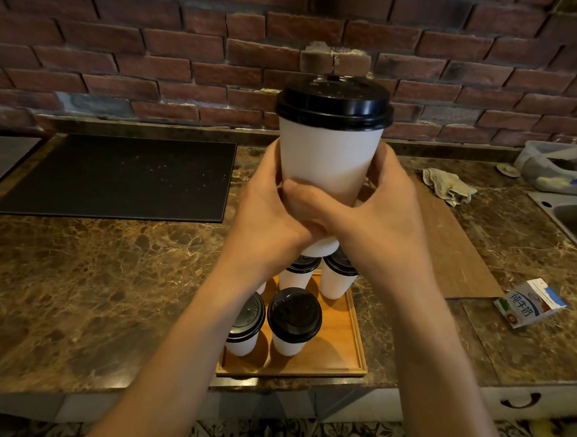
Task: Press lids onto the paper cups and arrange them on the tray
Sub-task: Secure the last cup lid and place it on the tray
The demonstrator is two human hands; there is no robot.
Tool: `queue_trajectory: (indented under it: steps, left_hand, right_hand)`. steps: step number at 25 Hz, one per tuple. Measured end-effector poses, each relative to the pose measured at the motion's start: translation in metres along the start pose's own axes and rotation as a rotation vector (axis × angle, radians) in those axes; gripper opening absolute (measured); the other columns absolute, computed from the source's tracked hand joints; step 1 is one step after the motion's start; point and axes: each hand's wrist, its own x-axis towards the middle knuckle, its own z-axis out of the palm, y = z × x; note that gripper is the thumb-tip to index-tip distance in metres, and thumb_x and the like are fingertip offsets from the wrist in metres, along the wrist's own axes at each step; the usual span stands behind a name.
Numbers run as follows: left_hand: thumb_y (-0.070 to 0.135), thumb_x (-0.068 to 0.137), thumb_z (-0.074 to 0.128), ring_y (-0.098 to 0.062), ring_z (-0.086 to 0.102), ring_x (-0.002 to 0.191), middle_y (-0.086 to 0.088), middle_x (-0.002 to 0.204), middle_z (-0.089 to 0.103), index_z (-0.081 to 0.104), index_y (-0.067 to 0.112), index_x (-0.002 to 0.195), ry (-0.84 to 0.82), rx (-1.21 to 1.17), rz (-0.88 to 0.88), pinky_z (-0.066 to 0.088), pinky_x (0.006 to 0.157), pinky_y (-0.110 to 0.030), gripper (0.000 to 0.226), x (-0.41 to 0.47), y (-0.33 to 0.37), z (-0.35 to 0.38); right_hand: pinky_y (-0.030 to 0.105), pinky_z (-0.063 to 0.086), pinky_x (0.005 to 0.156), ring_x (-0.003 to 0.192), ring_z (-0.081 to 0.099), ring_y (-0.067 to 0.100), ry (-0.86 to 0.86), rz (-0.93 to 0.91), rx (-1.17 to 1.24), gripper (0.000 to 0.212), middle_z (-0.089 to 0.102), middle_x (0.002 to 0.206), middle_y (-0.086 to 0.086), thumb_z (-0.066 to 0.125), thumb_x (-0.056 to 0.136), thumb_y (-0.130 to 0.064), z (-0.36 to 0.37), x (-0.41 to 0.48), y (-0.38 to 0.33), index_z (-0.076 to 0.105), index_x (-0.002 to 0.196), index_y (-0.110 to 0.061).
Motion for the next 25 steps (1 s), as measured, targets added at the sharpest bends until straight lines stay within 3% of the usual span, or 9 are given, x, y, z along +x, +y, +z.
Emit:
queue_trajectory:
  steps: [7,12,17,21,25]
  left_hand:
    - [-0.005,0.063,0.08,0.022,0.051,0.1,0.021,0.111,0.053,0.037,0.03,0.13,-0.068,0.019,0.013,0.045,0.069,0.0,0.088,-0.001,-0.003,-0.003]
    - [0.026,0.057,0.083,0.01,0.056,0.104,0.033,0.106,0.059,0.043,0.047,0.12,-0.146,-0.037,-0.022,0.049,0.071,-0.007,0.077,-0.003,0.004,-0.011]
    - [0.03,0.06,0.082,-0.013,0.06,0.11,0.011,0.117,0.062,0.047,0.034,0.13,-0.25,-0.131,-0.046,0.055,0.079,-0.025,0.079,-0.004,0.004,-0.02]
    - [0.019,0.063,0.08,-0.01,0.063,0.106,0.014,0.111,0.064,0.049,0.034,0.125,-0.346,-0.188,-0.07,0.054,0.076,-0.019,0.071,-0.007,0.003,-0.022]
    - [0.011,0.065,0.077,-0.009,0.063,0.106,0.014,0.111,0.064,0.047,0.031,0.126,-0.393,-0.228,-0.106,0.054,0.076,-0.019,0.07,-0.009,0.001,-0.025]
  right_hand:
    - [0.009,0.051,0.077,0.102,0.055,-0.011,0.009,0.001,0.038,0.078,0.058,0.114,-0.02,0.083,0.064,-0.048,-0.004,0.0,-0.001,0.048,0.132,-0.03]
    - [0.034,0.059,0.084,0.109,0.061,0.007,-0.091,0.05,0.119,0.084,0.062,0.121,-0.009,0.083,0.062,-0.049,-0.014,0.004,-0.003,0.049,0.135,-0.026]
    - [0.027,0.059,0.079,0.105,0.067,0.009,-0.229,0.093,0.251,0.066,0.068,0.114,-0.008,0.079,0.066,-0.04,-0.025,0.008,-0.001,0.055,0.127,-0.028]
    - [0.021,0.057,0.071,0.1,0.07,0.01,-0.359,0.132,0.337,0.053,0.072,0.108,-0.01,0.076,0.069,-0.033,-0.031,0.007,0.002,0.058,0.119,-0.03]
    - [0.026,0.057,0.074,0.105,0.069,0.016,-0.424,0.176,0.376,0.054,0.071,0.113,-0.003,0.073,0.072,-0.029,-0.031,0.007,0.008,0.056,0.123,-0.026]
